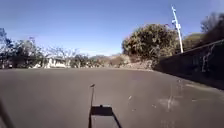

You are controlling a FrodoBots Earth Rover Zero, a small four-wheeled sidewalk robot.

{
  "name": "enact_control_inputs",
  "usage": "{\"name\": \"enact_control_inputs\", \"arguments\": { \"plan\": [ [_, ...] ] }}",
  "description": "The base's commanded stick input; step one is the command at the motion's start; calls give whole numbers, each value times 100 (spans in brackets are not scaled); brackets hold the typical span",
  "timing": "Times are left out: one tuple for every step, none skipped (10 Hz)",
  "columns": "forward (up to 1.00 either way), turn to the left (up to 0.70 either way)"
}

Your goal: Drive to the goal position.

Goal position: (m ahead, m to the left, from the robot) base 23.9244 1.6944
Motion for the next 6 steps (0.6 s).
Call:
{"name": "enact_control_inputs", "arguments": {
  "plan": [
    [100, 0],
    [100, 0],
    [100, 0],
    [100, 0],
    [100, 0],
    [100, 0]
  ]
}}
